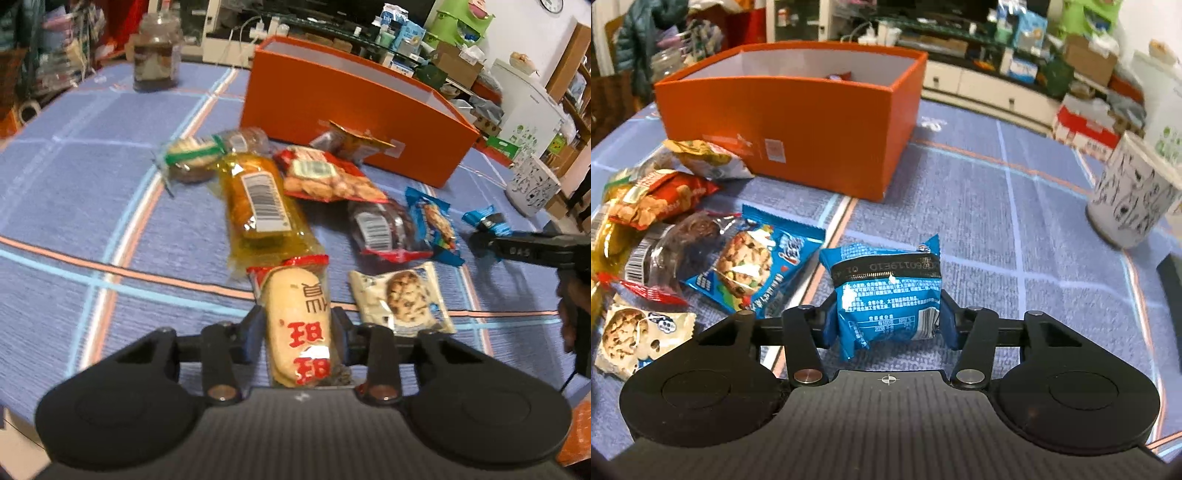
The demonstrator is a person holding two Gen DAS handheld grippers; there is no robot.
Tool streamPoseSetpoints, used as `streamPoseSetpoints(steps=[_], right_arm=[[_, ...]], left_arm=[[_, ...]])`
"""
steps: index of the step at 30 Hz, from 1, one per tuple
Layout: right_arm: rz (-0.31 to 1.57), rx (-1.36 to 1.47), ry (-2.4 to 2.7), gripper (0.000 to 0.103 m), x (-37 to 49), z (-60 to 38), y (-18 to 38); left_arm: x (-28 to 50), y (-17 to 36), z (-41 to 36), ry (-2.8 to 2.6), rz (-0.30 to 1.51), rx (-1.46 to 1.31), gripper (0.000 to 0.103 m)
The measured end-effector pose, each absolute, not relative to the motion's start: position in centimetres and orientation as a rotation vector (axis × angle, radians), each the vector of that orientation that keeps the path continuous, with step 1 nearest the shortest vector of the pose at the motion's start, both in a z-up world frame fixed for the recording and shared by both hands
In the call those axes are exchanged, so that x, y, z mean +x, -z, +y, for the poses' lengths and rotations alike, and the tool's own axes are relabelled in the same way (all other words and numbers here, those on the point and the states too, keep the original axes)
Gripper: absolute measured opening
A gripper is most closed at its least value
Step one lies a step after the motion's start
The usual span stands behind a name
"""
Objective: Organize snacks
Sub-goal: 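Carry the blue wrapper and cream bread pack over the orange box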
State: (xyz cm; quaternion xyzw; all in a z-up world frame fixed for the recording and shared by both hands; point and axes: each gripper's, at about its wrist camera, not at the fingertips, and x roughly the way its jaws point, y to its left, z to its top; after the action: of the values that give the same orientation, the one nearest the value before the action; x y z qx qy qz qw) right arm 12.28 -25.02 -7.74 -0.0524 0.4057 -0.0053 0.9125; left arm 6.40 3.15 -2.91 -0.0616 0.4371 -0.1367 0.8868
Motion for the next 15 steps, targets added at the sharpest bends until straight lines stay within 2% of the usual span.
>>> streamPoseSetpoints(steps=[12, 15], right_arm=[[0.791, -0.151, 0.012, 0.039, 12.0, -23.9, 6.7], [0.801, -0.145, 0.014, 0.039, 12.1, -24.0, 6.8]], left_arm=[[4.6, -0.6, 3.4, 0.289, 0.763, -0.007, 0.032], [4.7, -0.6, 3.4, 0.293, 0.779, -0.01, 0.032]])
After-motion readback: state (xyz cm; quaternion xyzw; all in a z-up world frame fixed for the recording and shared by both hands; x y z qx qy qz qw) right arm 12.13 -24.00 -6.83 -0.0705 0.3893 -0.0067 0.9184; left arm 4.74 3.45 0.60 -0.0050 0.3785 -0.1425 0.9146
